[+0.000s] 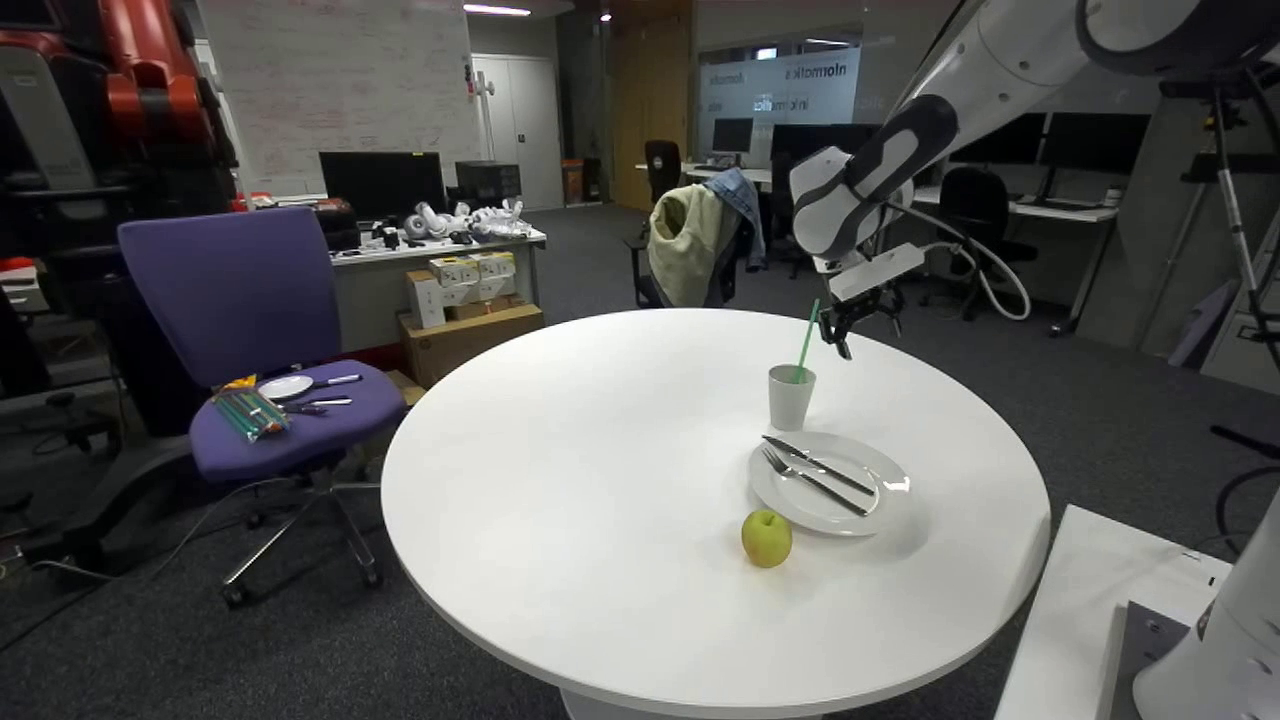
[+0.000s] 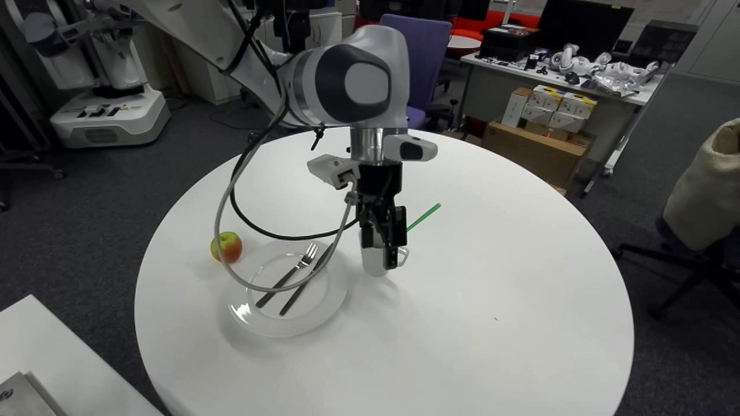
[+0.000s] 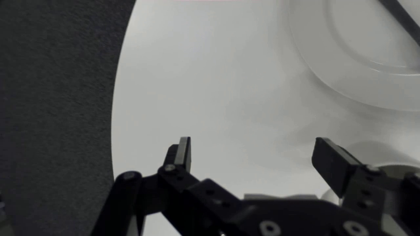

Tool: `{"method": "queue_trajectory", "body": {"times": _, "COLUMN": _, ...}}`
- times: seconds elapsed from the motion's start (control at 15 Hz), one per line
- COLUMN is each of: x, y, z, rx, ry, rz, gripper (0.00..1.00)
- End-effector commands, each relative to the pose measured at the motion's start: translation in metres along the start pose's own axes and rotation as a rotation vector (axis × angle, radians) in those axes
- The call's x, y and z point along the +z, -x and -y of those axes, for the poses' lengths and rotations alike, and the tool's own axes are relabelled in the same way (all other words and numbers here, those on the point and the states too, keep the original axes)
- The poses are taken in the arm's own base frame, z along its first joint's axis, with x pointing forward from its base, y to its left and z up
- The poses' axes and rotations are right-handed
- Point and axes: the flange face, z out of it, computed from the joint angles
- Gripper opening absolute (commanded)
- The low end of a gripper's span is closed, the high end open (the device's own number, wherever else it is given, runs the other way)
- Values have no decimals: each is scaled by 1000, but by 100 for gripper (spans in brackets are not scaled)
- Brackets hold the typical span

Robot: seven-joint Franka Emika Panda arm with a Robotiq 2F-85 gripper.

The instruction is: Put the straw in the cup

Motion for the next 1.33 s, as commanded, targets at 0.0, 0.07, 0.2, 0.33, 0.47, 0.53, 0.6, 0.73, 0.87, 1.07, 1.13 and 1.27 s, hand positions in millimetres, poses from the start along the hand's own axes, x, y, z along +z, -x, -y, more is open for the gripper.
{"method": "queue_trajectory", "body": {"times": 0.0, "x": 6, "y": 23, "z": 30, "rx": -35, "ry": 201, "rz": 48, "gripper": 100}}
{"method": "queue_trajectory", "body": {"times": 0.07, "x": 9, "y": 31, "z": 41, "rx": -71, "ry": 254, "rz": 54, "gripper": 100}}
{"method": "queue_trajectory", "body": {"times": 0.2, "x": 10, "y": 41, "z": 59, "rx": -179, "ry": 334, "rz": 33, "gripper": 100}}
{"method": "queue_trajectory", "body": {"times": 0.33, "x": 7, "y": 50, "z": 71, "rx": -287, "ry": 364, "rz": -22, "gripper": 100}}
{"method": "queue_trajectory", "body": {"times": 0.47, "x": 3, "y": 54, "z": 76, "rx": -384, "ry": 335, "rz": -80, "gripper": 100}}
{"method": "queue_trajectory", "body": {"times": 0.53, "x": 1, "y": 54, "z": 76, "rx": -423, "ry": 314, "rz": -108, "gripper": 100}}
{"method": "queue_trajectory", "body": {"times": 0.6, "x": 1, "y": 53, "z": 78, "rx": -456, "ry": 280, "rz": -138, "gripper": 100}}
{"method": "queue_trajectory", "body": {"times": 0.73, "x": -3, "y": 49, "z": 72, "rx": -515, "ry": 205, "rz": -188, "gripper": 100}}
{"method": "queue_trajectory", "body": {"times": 0.87, "x": -5, "y": 44, "z": 60, "rx": -578, "ry": 134, "rz": -219, "gripper": 100}}
{"method": "queue_trajectory", "body": {"times": 1.07, "x": -10, "y": 34, "z": 36, "rx": -654, "ry": 5, "rz": -203, "gripper": 100}}
{"method": "queue_trajectory", "body": {"times": 1.13, "x": -11, "y": 31, "z": 29, "rx": -676, "ry": -44, "rz": -175, "gripper": 100}}
{"method": "queue_trajectory", "body": {"times": 1.27, "x": -1, "y": 24, "z": 39, "rx": -646, "ry": -2, "rz": -168, "gripper": 100}}
